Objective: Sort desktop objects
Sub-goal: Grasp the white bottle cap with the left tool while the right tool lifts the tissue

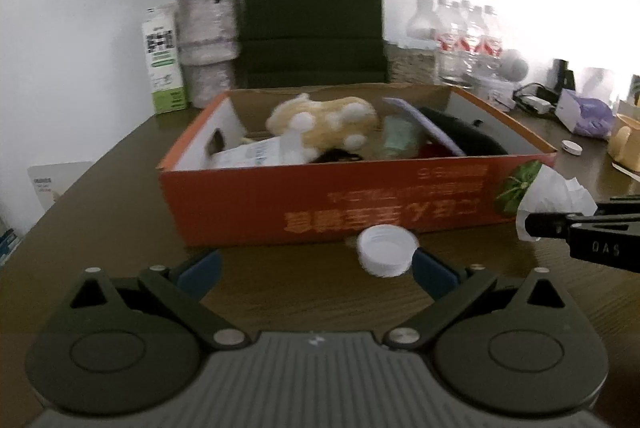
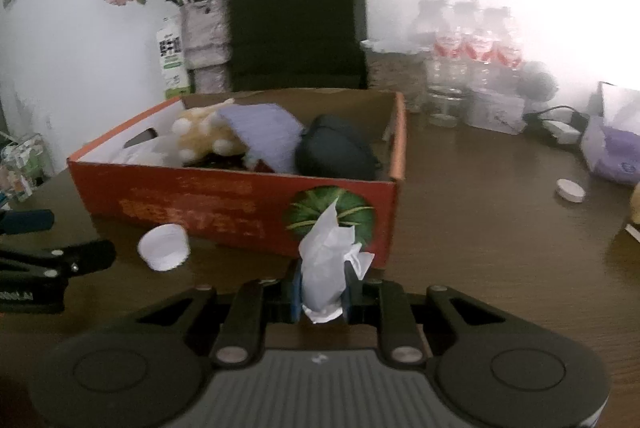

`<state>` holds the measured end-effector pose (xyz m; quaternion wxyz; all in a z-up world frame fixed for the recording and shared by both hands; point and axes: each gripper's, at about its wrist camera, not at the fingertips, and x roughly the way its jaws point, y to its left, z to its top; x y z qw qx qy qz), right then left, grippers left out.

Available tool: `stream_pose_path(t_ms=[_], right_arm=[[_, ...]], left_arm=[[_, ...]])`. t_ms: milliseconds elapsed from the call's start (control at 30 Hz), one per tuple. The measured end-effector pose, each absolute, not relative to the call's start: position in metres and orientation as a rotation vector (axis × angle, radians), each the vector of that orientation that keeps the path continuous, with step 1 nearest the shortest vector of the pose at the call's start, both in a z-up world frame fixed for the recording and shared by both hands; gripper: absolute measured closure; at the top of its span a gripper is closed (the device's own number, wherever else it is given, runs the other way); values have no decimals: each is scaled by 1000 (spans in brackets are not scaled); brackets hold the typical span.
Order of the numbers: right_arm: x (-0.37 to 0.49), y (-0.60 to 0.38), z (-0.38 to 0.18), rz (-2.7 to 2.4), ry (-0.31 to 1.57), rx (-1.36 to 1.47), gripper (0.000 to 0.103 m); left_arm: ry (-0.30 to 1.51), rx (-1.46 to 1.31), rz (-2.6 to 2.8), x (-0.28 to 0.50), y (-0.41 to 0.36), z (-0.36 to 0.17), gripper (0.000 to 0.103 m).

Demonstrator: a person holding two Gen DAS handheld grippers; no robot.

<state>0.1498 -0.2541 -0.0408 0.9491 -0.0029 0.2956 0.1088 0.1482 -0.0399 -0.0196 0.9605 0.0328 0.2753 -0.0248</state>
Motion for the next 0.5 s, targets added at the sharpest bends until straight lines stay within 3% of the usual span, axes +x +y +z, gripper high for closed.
stream_pose_path(t_ms=[500], right_arm=[[153,-286,-47,175,607,16,85]], left_arm=[[650,71,-22,195,-75,-40,0]])
